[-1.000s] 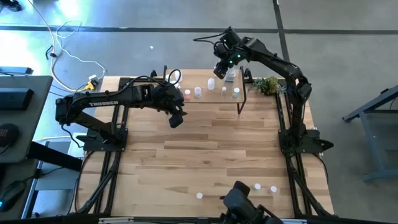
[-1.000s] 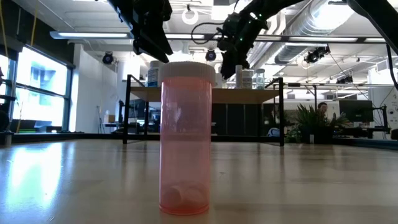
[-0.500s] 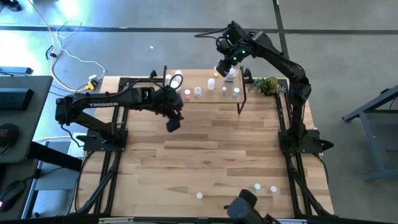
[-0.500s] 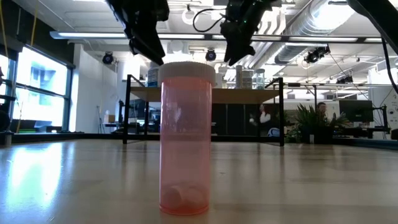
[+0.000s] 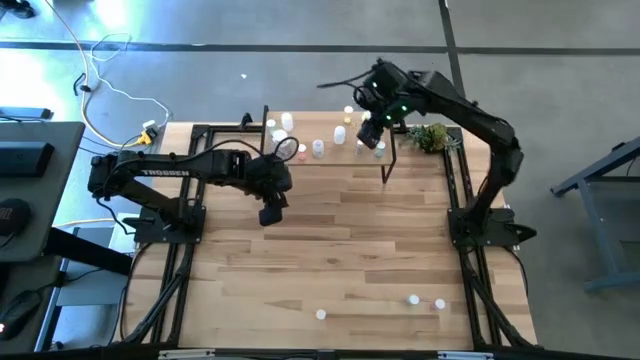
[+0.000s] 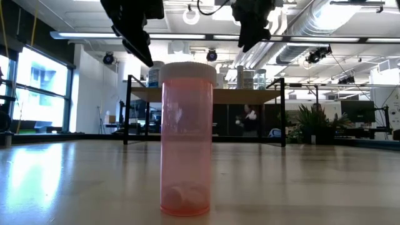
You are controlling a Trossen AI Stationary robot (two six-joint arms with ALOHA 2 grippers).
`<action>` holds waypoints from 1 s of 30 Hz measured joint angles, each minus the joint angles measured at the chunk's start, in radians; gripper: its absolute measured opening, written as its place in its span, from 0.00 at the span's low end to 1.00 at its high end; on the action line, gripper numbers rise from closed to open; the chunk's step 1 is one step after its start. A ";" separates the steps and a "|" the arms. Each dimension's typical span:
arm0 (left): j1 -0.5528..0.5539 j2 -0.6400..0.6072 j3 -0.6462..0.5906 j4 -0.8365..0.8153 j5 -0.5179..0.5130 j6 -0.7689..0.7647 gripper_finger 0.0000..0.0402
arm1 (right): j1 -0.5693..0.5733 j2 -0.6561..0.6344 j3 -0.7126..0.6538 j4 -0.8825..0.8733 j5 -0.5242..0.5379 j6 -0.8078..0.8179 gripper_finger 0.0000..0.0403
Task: Pick and place medicine bottles onto shelf by color
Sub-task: Put the left red transparent pill bottle on the shelf
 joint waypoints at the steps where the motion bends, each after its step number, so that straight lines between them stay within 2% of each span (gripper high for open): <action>1: -0.007 0.000 0.000 0.001 0.000 0.000 0.53 | 0.013 -0.025 -0.034 0.017 0.013 0.016 0.41; 10: -0.090 0.000 0.000 0.003 0.000 -0.021 0.53 | 0.152 -0.306 -0.416 0.192 0.035 0.305 0.41; 17: -0.152 0.000 0.000 0.005 0.000 -0.063 0.53 | 0.340 -0.484 -0.611 0.209 0.135 0.625 0.41; 23: -0.210 0.000 0.000 0.018 0.000 -0.110 0.53 | 0.531 -0.552 -0.711 0.212 0.223 0.896 0.41; 30: -0.296 0.000 0.000 0.055 0.001 -0.151 0.53 | 0.740 -0.555 -0.769 0.210 0.278 1.170 0.41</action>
